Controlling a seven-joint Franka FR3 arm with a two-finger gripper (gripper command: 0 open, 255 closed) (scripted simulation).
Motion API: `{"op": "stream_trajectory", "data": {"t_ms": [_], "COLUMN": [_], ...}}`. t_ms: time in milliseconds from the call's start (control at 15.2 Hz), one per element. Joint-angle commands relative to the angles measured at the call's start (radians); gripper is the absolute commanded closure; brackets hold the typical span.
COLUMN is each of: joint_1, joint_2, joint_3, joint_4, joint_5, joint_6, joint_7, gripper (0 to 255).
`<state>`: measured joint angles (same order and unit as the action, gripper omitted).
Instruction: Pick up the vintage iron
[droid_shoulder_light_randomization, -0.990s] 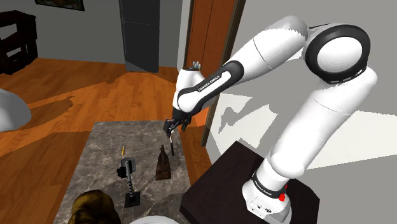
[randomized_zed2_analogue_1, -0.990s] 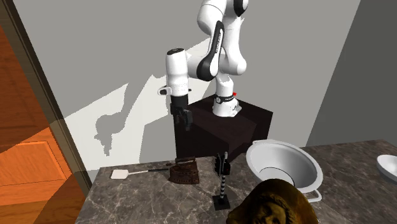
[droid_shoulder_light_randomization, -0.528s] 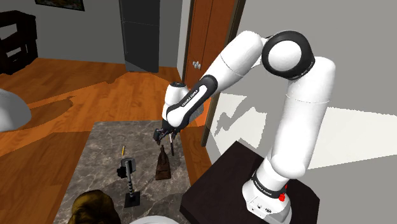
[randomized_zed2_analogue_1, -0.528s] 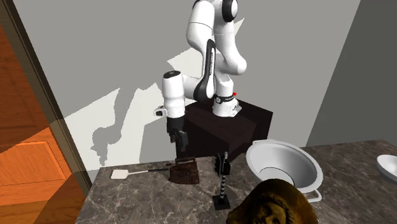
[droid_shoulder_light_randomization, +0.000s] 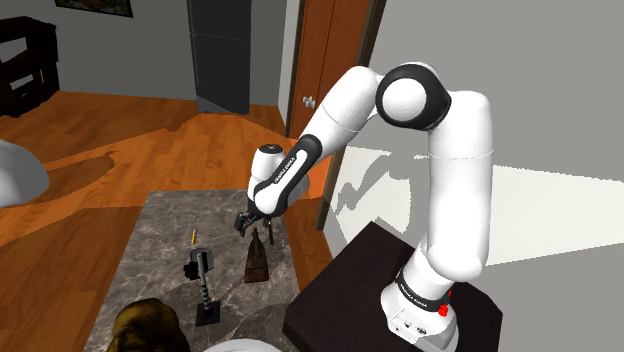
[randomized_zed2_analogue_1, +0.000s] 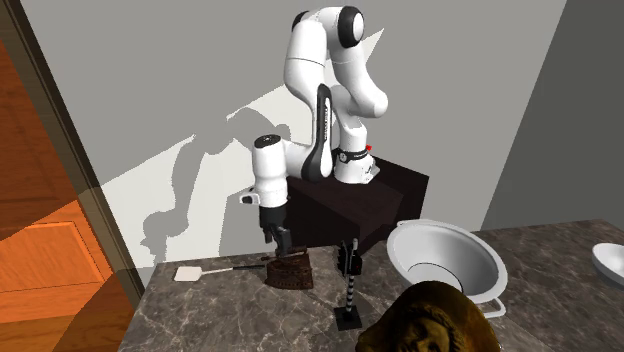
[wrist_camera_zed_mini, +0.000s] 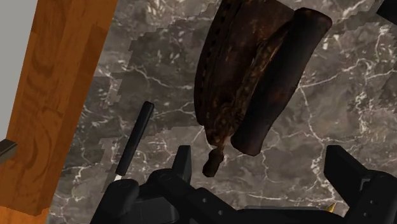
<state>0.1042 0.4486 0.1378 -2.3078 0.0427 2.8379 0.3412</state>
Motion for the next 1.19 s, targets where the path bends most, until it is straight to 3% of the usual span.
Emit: {"op": "stream_trajectory", "data": {"t_ms": [0,198,264,858,1122], "joint_1": [0.002,0.004,0.004,0.004,-0.002], "joint_2": [0.029,0.051,0.053,0.051,-0.005], "joint_3": [-0.003,-0.006,-0.006,-0.006,0.001], "joint_4": [0.005,0.011,0.010,0.011,-0.003], "joint_5": [-0.003,-0.005,-0.005,-0.005,0.001], "joint_6": [0.024,0.040,0.043,0.040,-0.001], "joint_7": [-0.001,-0.001,-0.001,-0.001,-0.002], "gripper": [0,0,255,255,255]}}
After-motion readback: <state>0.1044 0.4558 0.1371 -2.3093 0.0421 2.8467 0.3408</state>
